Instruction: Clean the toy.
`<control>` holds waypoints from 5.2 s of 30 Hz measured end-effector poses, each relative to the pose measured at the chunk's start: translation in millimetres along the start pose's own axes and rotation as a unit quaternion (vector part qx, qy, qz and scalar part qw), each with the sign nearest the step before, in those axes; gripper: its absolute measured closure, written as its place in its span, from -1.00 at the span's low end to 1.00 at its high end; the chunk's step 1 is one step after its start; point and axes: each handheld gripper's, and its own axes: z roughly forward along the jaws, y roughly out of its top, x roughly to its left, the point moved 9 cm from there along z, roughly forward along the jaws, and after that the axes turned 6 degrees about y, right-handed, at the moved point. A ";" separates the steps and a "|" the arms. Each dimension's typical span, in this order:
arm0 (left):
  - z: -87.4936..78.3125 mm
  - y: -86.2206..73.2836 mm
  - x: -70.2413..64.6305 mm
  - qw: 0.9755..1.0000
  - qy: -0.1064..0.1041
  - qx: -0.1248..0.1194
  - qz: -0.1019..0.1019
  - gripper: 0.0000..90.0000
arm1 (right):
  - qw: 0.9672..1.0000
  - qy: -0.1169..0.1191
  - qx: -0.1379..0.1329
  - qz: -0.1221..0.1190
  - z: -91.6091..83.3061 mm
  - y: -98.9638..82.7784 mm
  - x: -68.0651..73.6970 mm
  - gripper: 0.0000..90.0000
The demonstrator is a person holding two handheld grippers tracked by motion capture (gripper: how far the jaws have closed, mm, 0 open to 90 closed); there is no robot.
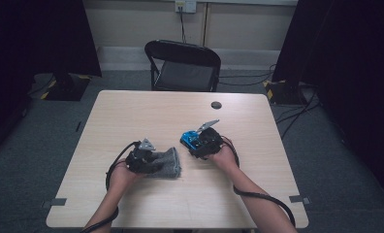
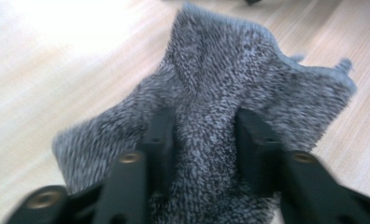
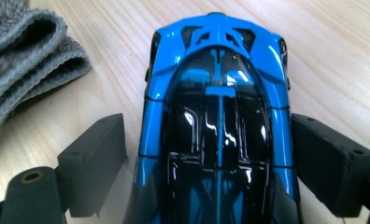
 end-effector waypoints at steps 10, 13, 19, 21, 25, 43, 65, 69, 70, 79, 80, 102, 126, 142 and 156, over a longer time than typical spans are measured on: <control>4.9 0.1 1.8 0.998 -0.025 0.011 0.065 0.02 | 1.000 -0.008 -0.002 -0.005 1.2 -1.4 0.8 -0.69; 9.6 -3.5 -0.8 0.998 -0.036 0.012 0.053 0.02 | 1.000 -0.010 -0.003 -0.003 1.8 -1.5 1.4 -0.72; 8.8 -7.1 -2.9 0.999 -0.037 0.004 0.035 0.24 | 1.000 -0.013 0.023 -0.004 6.0 0.2 4.3 -0.89; 8.6 -7.2 -4.2 0.999 -0.036 0.005 0.033 0.31 | 1.000 -0.016 0.023 0.001 6.5 0.8 4.0 -0.89; 8.1 -8.1 -4.9 0.999 -0.039 -0.003 0.024 0.37 | 0.999 -0.038 0.012 0.031 7.8 3.2 0.5 -0.86; 7.9 -8.5 -4.8 0.999 -0.041 -0.003 0.022 0.38 | 0.999 -0.033 0.027 0.024 9.1 10.7 -3.3 -0.65; 6.3 -10.7 -13.4 0.996 -0.074 -0.002 0.059 0.29 | 0.998 -0.031 0.045 0.025 1.4 6.6 -1.4 -0.42; 5.1 -9.1 -17.0 0.996 -0.068 0.015 0.061 0.64 | 0.998 -0.032 0.048 0.027 0.8 6.0 -0.6 -0.42; 5.1 -9.1 -17.0 0.996 -0.068 0.015 0.061 0.67 | 0.998 -0.032 0.045 0.027 0.7 5.7 -0.5 -0.42; 3.8 -5.2 -11.2 0.998 -0.063 0.012 0.023 0.69 | 0.999 -0.028 0.037 0.026 -2.0 2.6 0.4 -0.43; 3.8 -5.2 -11.2 0.998 -0.063 0.012 0.023 0.68 | 0.999 -0.028 0.037 0.026 -2.0 2.6 0.4 -0.43; 7.3 -3.7 -6.9 0.997 -0.051 -0.006 0.052 0.03 | 0.999 -0.024 0.045 0.018 5.1 10.7 -0.6 -0.42; -19.9 17.8 23.6 0.994 -0.018 -0.067 -0.089 0.71 | 0.999 0.002 0.033 -0.001 -12.1 5.1 7.5 -0.41; -20.7 75.4 60.5 0.980 0.061 -0.088 -0.169 0.71 | 0.995 0.054 0.015 -0.082 -36.6 18.0 65.8 -0.41; -0.8 76.6 36.5 0.990 0.022 -0.050 -0.132 0.72 | 0.993 0.066 0.009 -0.101 -36.1 29.5 85.1 -0.42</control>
